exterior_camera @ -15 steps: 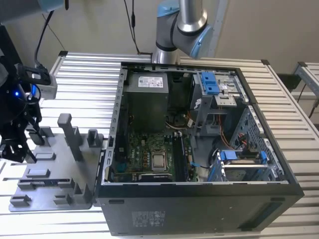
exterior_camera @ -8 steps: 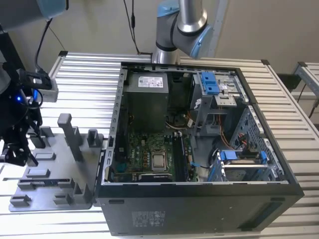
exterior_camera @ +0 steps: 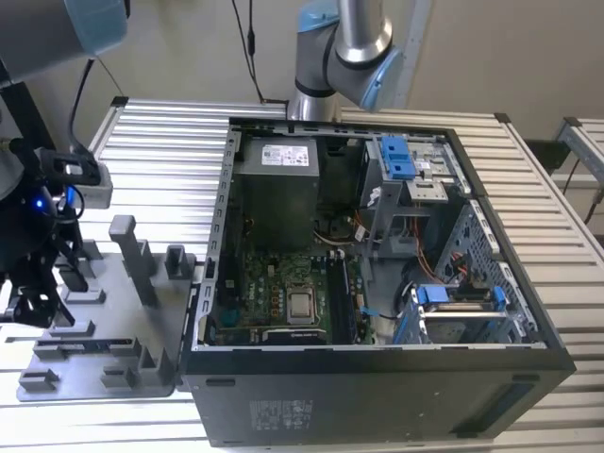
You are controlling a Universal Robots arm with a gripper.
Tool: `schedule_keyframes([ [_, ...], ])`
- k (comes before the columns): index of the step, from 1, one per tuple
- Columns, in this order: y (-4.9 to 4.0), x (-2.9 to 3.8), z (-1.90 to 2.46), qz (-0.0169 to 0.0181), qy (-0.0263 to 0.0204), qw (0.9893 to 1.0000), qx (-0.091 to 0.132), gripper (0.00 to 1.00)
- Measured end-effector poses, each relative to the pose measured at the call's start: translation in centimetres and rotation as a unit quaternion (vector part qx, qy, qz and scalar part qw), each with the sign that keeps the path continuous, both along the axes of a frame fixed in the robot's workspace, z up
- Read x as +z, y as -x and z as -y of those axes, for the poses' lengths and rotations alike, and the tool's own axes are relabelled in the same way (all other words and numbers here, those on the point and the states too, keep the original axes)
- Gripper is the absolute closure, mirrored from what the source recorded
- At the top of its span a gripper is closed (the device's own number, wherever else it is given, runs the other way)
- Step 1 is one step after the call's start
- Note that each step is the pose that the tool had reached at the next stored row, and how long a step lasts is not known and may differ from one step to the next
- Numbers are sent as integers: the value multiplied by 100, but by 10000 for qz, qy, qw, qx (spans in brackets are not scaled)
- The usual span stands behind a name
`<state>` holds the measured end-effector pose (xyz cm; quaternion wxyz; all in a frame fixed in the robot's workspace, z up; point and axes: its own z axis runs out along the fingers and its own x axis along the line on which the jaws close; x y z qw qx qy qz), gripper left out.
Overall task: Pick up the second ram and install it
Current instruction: 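Pick up the second ram and move it above second insertion slot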
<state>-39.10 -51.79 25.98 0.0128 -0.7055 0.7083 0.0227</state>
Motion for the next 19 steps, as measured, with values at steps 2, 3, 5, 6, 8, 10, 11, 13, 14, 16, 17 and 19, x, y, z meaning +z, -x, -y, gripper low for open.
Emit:
schedule_keyframes([
  [2,0,-28,3,0,0,10000,0,52],
  [3,-1,-43,5,0,0,10000,0,52],
  [5,0,-74,5,0,0,10000,0,52],
  [6,0,-90,6,1,-1,10000,1,52],
  [8,2,-121,6,4,-2,10000,2,52],
  [10,9,-154,6,9,-3,10000,3,52],
  [11,13,-168,6,9,-3,10000,3,52],
  [13,24,-194,6,11,-2,10000,3,52],
  [14,31,-209,6,14,-2,10000,4,52],
  [16,41,-239,6,24,-3,10000,5,52],
  [17,45,-253,6,29,-3,10000,7,52],
  [19,53,-285,6,41,-3,10000,11,52],
])
